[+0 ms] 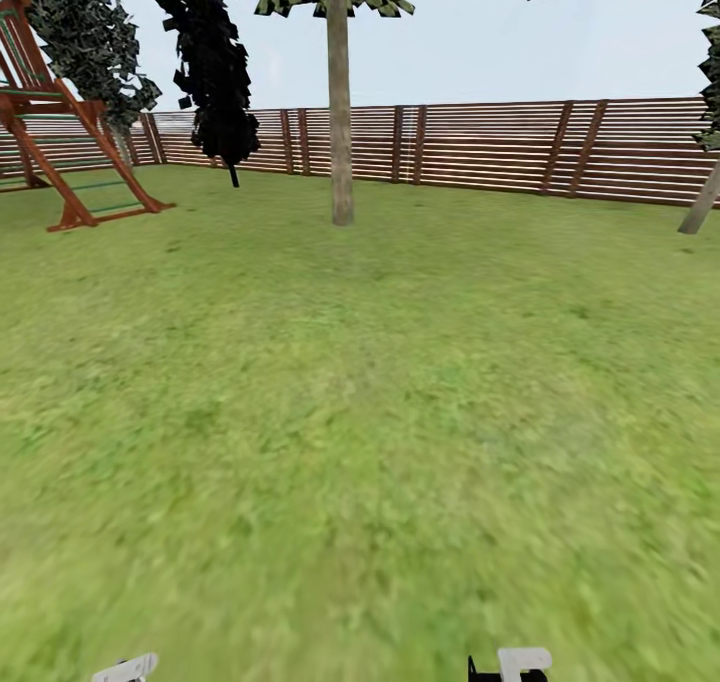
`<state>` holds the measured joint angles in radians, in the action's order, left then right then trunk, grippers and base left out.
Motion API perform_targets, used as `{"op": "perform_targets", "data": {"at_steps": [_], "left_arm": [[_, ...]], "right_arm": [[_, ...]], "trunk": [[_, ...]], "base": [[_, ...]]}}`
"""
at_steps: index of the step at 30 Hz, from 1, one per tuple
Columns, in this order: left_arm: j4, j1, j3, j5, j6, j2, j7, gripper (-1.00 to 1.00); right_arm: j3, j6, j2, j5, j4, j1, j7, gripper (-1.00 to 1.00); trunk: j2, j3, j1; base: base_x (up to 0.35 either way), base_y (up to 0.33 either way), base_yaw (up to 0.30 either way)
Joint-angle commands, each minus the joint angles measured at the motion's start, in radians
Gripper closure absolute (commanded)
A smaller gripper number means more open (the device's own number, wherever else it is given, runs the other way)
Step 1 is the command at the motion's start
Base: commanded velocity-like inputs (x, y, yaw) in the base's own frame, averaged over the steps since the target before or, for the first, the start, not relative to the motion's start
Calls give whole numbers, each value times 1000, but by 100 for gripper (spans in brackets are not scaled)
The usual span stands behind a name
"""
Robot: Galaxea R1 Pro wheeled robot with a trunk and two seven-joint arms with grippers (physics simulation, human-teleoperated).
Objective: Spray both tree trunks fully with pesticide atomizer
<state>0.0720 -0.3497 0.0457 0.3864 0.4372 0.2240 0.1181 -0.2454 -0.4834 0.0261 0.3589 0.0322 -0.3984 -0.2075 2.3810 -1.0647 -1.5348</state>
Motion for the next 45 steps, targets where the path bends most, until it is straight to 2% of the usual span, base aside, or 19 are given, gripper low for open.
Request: {"op": "perform_targets", "data": {"at_steps": [1, 45], "left_arm": [[0, 0, 0, 0, 0, 0, 0, 100], [0, 0, -1, 0, 0, 0, 0, 100]], "right_arm": [[0, 0, 0, 0, 0, 0, 0, -100], [0, 0, 0, 0, 0, 0, 0, -100]], "trunk": [[0, 0, 0], [0, 0, 0]], "base": [[341, 0, 0], [341, 0, 0]]}}
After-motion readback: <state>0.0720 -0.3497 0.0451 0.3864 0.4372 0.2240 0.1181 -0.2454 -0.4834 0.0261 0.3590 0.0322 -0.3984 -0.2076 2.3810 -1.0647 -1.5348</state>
